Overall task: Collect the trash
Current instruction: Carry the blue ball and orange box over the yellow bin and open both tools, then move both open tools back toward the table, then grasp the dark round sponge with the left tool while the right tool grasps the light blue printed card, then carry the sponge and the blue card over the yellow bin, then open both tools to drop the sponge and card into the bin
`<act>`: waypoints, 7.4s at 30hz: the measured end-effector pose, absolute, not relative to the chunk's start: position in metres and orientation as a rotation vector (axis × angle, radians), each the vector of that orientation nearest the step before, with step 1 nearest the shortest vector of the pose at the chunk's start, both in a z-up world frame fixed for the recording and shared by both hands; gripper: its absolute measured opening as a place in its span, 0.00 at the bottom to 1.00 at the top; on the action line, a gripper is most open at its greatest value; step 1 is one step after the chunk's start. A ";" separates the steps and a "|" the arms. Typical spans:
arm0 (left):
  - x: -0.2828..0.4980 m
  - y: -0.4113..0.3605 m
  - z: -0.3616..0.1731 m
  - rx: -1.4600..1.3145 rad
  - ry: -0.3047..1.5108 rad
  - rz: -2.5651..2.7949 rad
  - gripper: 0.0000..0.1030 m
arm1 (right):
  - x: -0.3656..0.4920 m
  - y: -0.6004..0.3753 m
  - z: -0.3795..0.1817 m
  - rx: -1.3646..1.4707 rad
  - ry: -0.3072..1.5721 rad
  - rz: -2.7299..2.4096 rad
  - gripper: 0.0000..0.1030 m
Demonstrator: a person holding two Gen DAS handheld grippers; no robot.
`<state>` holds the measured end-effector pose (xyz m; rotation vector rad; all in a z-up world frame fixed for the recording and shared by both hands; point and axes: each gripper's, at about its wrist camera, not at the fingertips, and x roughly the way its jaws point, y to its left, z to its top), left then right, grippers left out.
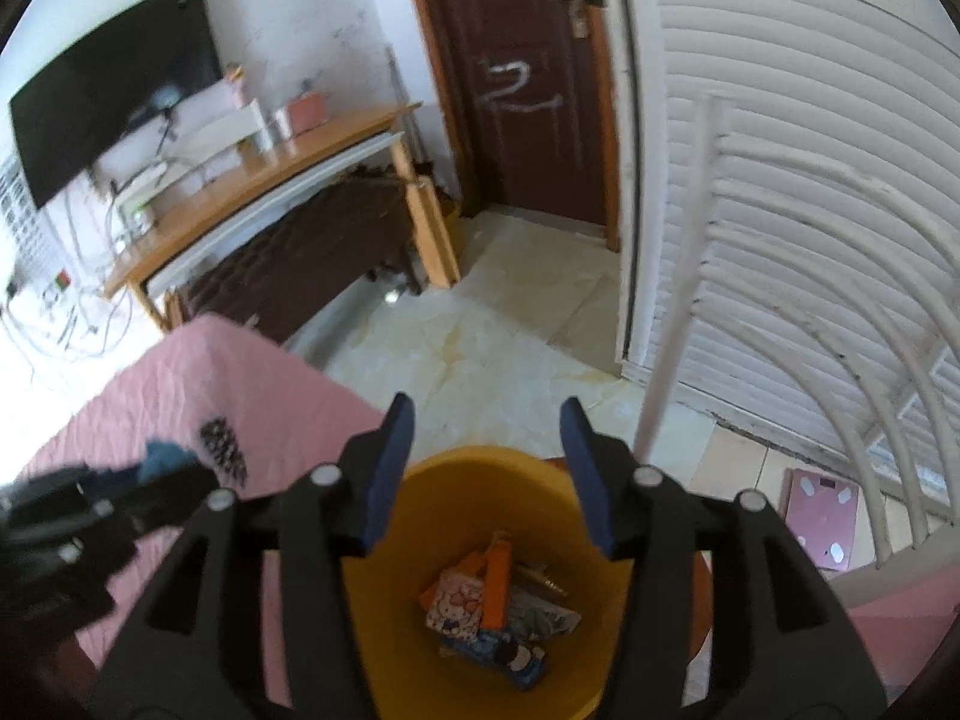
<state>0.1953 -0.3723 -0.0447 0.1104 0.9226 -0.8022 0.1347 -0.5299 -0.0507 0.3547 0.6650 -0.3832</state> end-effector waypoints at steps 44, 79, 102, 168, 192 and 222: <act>0.258 -0.102 -0.017 0.080 0.841 -0.322 0.80 | 0.156 -0.395 -0.024 0.190 0.642 -0.008 0.63; 0.264 0.011 -0.051 -0.072 0.918 -0.137 0.10 | 0.185 -0.208 -0.028 0.007 0.751 0.399 0.76; 0.269 0.034 -0.053 -0.200 0.941 -0.263 0.10 | 0.236 -0.112 -0.063 -0.136 0.930 0.321 0.75; 0.185 -0.153 -0.014 0.093 0.758 -0.476 0.07 | 0.144 -0.392 -0.018 0.216 0.622 -0.072 0.49; 0.135 -0.324 -0.004 0.203 0.775 -0.750 0.07 | 0.134 -0.501 -0.073 0.315 0.752 -0.228 0.51; 0.155 -0.381 -0.067 0.243 0.949 -0.769 0.75 | 0.102 -0.550 -0.051 0.494 0.607 -0.292 0.64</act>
